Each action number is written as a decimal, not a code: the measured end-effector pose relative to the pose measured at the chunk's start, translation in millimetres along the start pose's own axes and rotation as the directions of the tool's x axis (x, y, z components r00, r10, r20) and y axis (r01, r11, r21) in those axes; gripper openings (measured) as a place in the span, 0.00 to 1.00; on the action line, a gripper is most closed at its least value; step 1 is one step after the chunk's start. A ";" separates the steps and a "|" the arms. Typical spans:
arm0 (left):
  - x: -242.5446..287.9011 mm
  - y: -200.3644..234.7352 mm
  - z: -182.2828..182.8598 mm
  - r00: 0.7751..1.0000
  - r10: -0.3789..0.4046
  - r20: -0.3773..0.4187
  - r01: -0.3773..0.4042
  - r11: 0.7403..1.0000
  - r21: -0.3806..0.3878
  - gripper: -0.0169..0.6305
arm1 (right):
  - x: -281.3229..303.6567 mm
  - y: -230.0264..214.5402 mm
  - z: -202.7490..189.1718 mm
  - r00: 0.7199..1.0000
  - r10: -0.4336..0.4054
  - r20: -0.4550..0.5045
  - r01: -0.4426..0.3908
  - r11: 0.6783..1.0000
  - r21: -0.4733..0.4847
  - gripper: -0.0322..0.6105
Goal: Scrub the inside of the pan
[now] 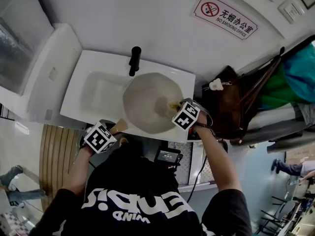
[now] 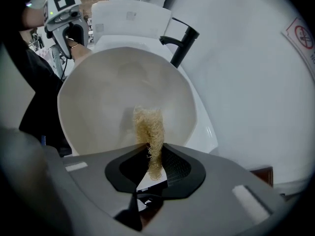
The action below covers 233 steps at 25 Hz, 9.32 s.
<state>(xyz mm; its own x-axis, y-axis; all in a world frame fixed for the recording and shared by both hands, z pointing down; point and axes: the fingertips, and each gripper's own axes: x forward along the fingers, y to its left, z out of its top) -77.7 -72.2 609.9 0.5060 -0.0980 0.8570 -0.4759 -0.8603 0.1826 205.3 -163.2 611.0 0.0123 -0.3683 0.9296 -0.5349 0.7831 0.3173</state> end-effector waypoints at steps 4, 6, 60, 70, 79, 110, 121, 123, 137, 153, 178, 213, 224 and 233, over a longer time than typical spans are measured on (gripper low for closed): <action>0.4 -0.3 -0.8 1.000 0.001 -0.002 -0.001 1.000 -0.003 0.29 | -7.7 23.6 -0.1 0.999 0.050 -0.003 -0.050 0.998 -0.048 0.17; 0.9 -0.7 -1.0 1.000 0.001 -0.003 -0.001 1.000 -0.004 0.29 | -11.2 37.8 -0.4 0.997 0.082 -0.005 -0.083 0.995 -0.064 0.17; -1.7 -7.8 3.9 0.998 -0.049 0.030 0.051 0.998 -0.046 0.29 | 61.8 93.3 190.5 0.945 0.289 0.153 -0.292 0.957 -0.005 0.17; 1.3 -5.0 -1.2 0.999 -0.051 0.015 0.052 0.998 -0.044 0.29 | 100.3 30.0 190.0 0.982 0.119 0.150 -0.125 0.992 0.034 0.17; -1.1 -7.5 1.2 0.998 -0.065 0.009 0.065 0.996 -0.057 0.28 | 114.3 -14.9 158.6 1.000 0.001 0.031 0.000 0.999 -0.041 0.17; -2.1 -5.1 -0.8 1.000 -0.020 0.003 0.021 0.998 -0.061 0.28 | 84.0 35.2 37.3 0.981 0.096 -0.169 -0.113 0.989 -0.099 0.16; 1.1 -6.2 -0.5 1.000 -0.013 -0.003 0.012 0.998 -0.056 0.28 | 67.0 79.7 36.1 0.969 0.191 -0.158 -0.213 0.967 -0.141 0.16; 1.8 -6.1 -0.3 1.000 -0.013 -0.002 0.013 0.998 -0.059 0.28 | 64.7 86.3 40.1 0.968 0.201 -0.149 -0.224 0.962 -0.158 0.16; 2.5 -7.4 -0.2 1.000 -0.019 -0.001 0.019 0.998 -0.058 0.28 | 56.9 129.1 85.9 0.948 0.310 -0.077 -0.318 0.933 -0.167 0.17; 4.8 -6.6 -3.4 0.999 -0.041 -0.010 0.040 0.997 -0.062 0.28 | 77.2 98.6 151.9 0.963 0.266 0.037 -0.262 0.962 -0.073 0.17; 5.9 -3.3 -6.7 0.998 -0.061 -0.010 0.060 0.995 -0.081 0.28 | 105.8 -9.2 86.5 0.992 0.003 -0.124 -0.004 1.000 -0.006 0.16; 10.0 -3.8 -6.3 0.999 -0.045 -0.007 0.044 0.995 -0.086 0.28 | 66.2 126.7 116.9 0.930 0.367 0.010 -0.366 0.929 -0.048 0.17; 13.0 -2.1 -10.6 0.998 -0.064 -0.013 0.062 0.993 -0.099 0.28 | 86.1 65.5 128.8 0.981 0.189 0.052 -0.191 0.981 0.037 0.17; 12.1 -3.5 -8.3 0.997 -0.079 0.010 0.080 0.991 -0.105 0.28 | 92.2 23.1 93.9 0.995 0.096 -0.030 -0.093 0.993 0.068 0.17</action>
<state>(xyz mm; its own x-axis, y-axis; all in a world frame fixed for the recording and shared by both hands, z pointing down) -75.9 -66.3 623.6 0.5492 -0.0348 0.8350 -0.5071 -0.8080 0.2999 114.7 -226.1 686.4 -0.0134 -0.2765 0.9609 -0.5897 0.7783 0.2157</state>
